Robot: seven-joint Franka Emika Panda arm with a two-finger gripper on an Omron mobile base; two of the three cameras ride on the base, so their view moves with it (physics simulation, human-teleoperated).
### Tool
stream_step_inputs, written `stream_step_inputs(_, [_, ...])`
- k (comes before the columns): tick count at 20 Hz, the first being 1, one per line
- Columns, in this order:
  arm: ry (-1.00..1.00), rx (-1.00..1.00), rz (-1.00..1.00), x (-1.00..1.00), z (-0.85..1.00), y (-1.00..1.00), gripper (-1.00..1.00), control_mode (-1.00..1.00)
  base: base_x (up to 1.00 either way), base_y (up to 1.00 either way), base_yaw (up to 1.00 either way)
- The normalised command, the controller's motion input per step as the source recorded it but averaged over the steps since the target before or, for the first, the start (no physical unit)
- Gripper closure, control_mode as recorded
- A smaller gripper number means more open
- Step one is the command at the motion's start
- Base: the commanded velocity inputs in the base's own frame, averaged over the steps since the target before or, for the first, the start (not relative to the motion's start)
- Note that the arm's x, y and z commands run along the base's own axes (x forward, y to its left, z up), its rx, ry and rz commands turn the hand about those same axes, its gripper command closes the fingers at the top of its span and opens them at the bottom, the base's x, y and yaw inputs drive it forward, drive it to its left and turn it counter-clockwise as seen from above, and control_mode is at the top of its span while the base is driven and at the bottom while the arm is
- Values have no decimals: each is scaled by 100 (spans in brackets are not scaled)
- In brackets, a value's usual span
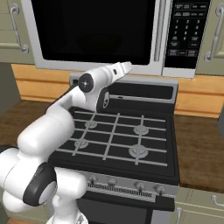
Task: Open the microwave, place the bowl with waffle inside the microwave, then close the microwave door and turn it on.
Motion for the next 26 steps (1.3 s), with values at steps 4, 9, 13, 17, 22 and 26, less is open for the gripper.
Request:
stream_step_inputs(4, [0,5,0,-17,13,-39,-100,-100,0,0,0])
stream_step_inputs(9, [0,3,0,-59,33,-67,-100,-100,0,0,0])
stream_step_inputs(13, [0,5,0,-81,26,-80,-100,-100,0,0,0])
stream_step_inputs(17, [0,7,0,-91,16,-78,-100,-100,0,0,0])
stream_step_inputs(22, [-3,16,0,-47,2,-86,-100,-100,0,0,0])
stream_step_inputs(26, [-12,24,0,-2,4,-74,-100,-100,0,0,0])
